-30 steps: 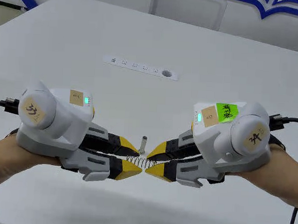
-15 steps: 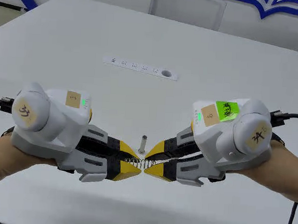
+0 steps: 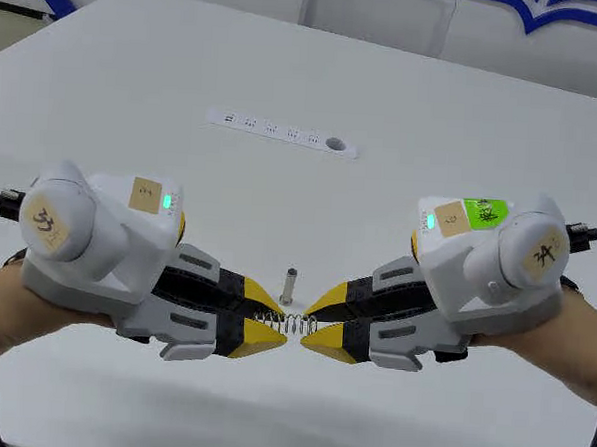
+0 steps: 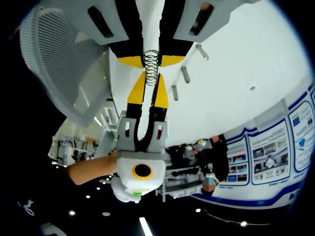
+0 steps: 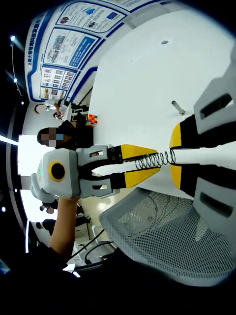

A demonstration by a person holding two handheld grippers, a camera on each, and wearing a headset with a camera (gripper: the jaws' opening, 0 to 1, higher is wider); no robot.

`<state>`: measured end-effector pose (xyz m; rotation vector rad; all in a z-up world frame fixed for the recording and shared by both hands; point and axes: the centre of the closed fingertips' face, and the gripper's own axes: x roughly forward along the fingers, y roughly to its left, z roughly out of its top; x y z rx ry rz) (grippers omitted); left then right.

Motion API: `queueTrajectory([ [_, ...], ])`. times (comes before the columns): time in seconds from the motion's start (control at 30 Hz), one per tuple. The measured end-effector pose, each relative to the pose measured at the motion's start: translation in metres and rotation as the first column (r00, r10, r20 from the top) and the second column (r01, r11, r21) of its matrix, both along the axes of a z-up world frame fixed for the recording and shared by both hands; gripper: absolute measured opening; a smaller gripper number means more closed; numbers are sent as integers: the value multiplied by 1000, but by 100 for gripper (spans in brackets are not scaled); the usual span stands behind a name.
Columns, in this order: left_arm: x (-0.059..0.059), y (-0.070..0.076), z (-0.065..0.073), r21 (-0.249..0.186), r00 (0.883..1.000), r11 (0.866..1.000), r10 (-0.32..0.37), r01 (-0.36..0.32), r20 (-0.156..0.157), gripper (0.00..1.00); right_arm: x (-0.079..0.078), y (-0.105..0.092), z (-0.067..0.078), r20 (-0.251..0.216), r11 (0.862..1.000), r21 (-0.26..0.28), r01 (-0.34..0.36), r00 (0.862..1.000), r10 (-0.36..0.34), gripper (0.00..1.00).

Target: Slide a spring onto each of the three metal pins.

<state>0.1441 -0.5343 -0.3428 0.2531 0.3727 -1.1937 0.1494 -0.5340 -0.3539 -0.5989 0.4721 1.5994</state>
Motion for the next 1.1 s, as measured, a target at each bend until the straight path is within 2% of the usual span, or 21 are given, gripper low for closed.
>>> queueTrajectory([
  [0.17, 1, 2, 2, -6, 1000, 1000, 2, -2, -2, 10, -1, 3, 7, -31, 999, 36, 1, 1000, 1, 11],
  [0.4, 4, 1, 5, 6, 1000, 1000, 1, -1, 17, 10, 1, 3, 26, -71, 994, 109, 4, 997, 4, 11],
  [0.53, 6, 0, 6, 4, 1000, 1000, 5, -5, 22, 10, 0, 5, 32, -80, 992, 128, 7, 997, 3, 11],
  [0.67, 6, 0, 3, 21, 1000, 1000, 2, -3, 23, 10, -4, 14, 46, -127, 980, 195, 27, 992, -2, 12],
  [0.87, 7, -4, 1, 31, 1000, 1000, 2, -3, 26, 10, -8, 25, 52, -132, 976, 217, 26, 991, 3, 12],
  [0.97, 7, -4, 0, 29, 1000, 1000, 3, -3, 17, 10, -9, 28, 52, -132, 975, 222, 26, 991, 4, 12],
  [1.1, 9, -3, 0, 21, 1000, 1000, 17, -17, 15, 10, -4, 31, 53, -130, 974, 223, 45, 991, -16, 11],
])
